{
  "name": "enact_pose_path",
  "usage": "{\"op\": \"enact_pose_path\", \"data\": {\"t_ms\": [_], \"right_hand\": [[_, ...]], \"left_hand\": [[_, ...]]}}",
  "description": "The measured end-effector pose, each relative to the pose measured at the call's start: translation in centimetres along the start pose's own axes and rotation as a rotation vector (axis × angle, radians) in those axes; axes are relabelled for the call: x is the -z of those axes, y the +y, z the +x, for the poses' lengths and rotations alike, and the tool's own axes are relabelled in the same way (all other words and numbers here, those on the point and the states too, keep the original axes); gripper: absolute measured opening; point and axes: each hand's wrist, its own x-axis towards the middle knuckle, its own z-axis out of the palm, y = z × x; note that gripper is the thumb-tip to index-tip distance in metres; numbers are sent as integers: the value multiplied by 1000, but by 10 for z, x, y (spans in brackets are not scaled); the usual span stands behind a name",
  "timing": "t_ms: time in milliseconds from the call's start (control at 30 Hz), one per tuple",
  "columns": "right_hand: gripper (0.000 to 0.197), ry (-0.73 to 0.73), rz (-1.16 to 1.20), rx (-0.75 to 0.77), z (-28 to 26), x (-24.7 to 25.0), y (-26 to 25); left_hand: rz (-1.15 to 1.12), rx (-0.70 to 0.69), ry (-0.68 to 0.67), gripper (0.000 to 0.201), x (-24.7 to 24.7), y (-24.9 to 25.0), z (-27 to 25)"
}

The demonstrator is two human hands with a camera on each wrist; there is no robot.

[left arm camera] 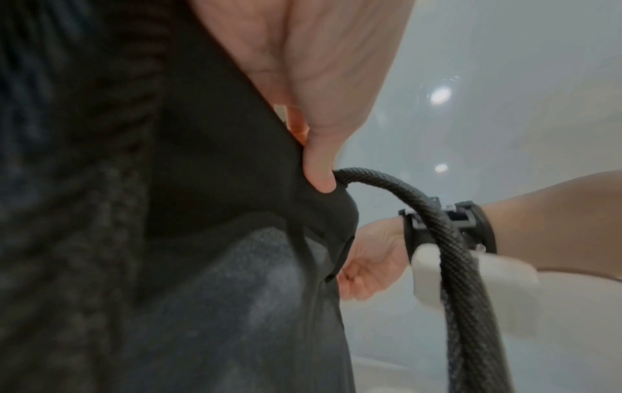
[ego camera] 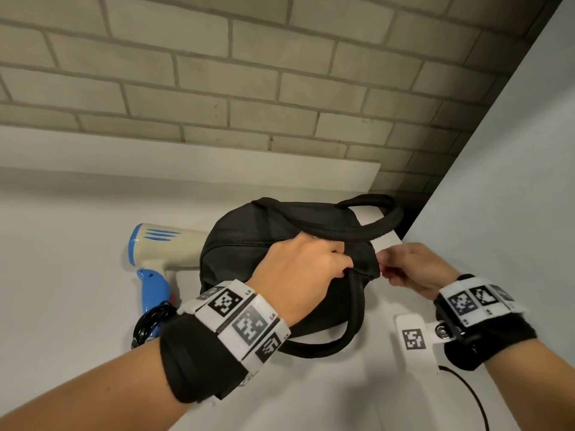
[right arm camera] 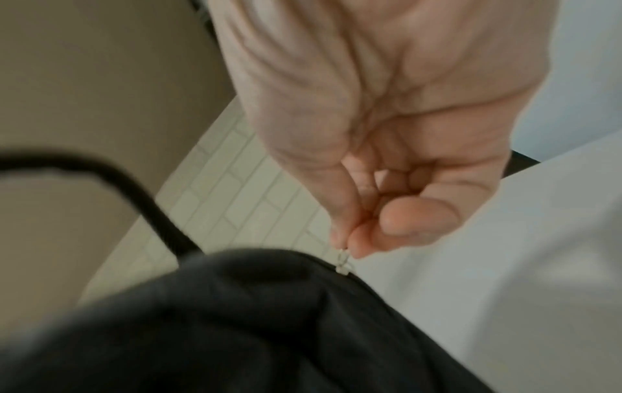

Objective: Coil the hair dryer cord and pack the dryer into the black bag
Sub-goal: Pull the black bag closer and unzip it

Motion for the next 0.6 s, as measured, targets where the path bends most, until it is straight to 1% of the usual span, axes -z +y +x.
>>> {"op": "enact_pose_path", "data": {"t_ms": [100,167,233,300,333,400,433,467,533,567,600], "right_hand": [[20,22,201,-2,-11,16,-14],[19,62,231,76,-22,18,-28],[20,92,159,204,-36,12,-41],[20,84,75,333,-51,-4,-55],[18,83,41,407,-57,-13,-61],[13,128,-74,550,-62,-31,-68],[11,151,-126,582,-62,-38,-70],[10,153,-141,571,-60,-40,-70],[9,126,-90,527,-58,-41,-67],[8,122,-67,526,-57,-40,-65],[8,129,-51,525,-56,-40,-62]], "left_hand": [[-22,-2,0,20,2,0,1],[-53,-15,2,19,1,1,2],[-64,-29,-14,19,0,3,5],[-68,-47,-24,17,-2,6,8],[-71,-55,-25,16,-2,8,10],[-73,-66,-21,14,-4,7,12],[-74,-58,-29,15,-3,7,12],[-99,-27,-64,16,-1,7,13],[-208,115,-193,22,4,2,15],[-285,192,-236,24,7,-1,16],[-363,265,-233,25,10,-5,18]]}}
